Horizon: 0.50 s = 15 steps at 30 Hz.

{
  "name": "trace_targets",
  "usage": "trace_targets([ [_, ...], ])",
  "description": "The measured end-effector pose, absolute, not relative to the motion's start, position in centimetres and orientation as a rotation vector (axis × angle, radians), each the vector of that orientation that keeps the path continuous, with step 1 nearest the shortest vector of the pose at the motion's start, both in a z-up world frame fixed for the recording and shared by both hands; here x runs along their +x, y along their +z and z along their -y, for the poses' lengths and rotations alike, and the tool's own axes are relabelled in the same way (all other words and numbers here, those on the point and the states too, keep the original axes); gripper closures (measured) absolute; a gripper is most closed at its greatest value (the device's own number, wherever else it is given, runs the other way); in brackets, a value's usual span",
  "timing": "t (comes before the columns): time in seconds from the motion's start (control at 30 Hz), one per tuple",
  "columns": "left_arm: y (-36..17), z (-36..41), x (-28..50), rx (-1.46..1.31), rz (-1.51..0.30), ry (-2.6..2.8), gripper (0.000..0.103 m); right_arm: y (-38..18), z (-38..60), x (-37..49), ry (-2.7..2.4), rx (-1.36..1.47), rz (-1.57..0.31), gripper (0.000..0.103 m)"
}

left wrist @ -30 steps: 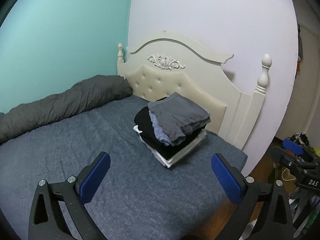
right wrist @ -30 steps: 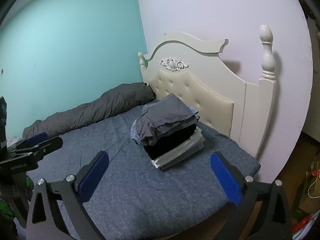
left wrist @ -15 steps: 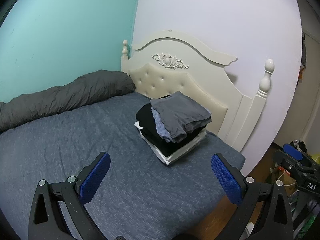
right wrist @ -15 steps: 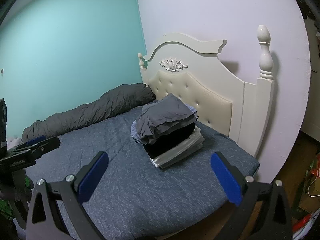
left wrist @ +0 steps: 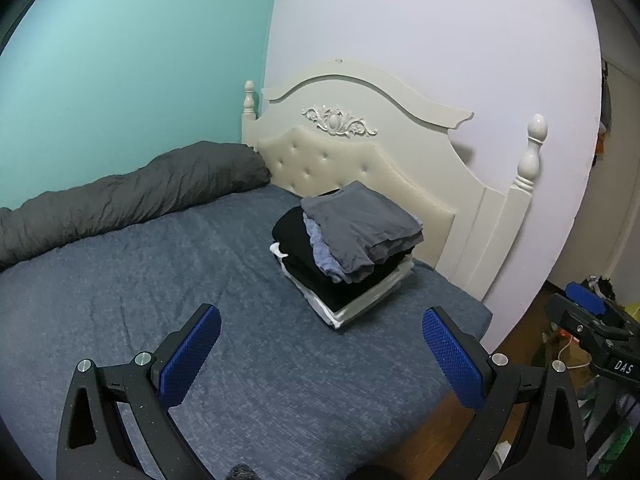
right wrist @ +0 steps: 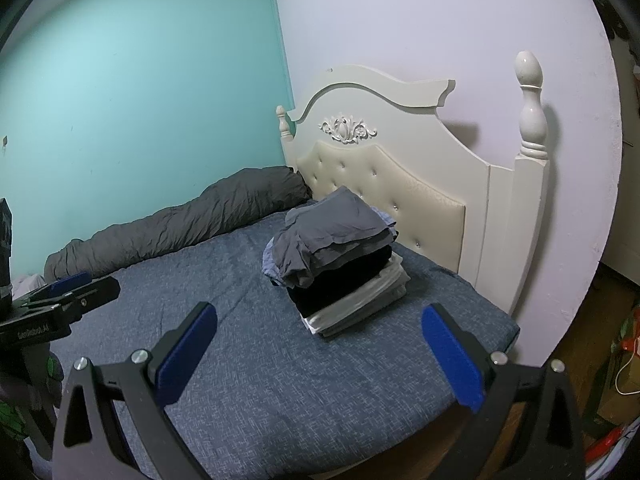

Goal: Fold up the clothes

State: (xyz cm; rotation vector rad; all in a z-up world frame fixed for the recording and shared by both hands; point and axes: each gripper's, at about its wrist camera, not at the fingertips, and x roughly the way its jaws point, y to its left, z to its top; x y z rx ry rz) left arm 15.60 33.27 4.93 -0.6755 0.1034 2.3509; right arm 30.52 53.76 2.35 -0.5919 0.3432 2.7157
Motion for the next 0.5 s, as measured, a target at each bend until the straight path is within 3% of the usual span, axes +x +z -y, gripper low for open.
trace_targets([
  [0.5, 4.67, -32.93, 15.92, -0.652, -0.091, 2.335, 0.000, 2.11, -53.70, 30.15, 2.721, -0.598, -0.344, 0.000],
])
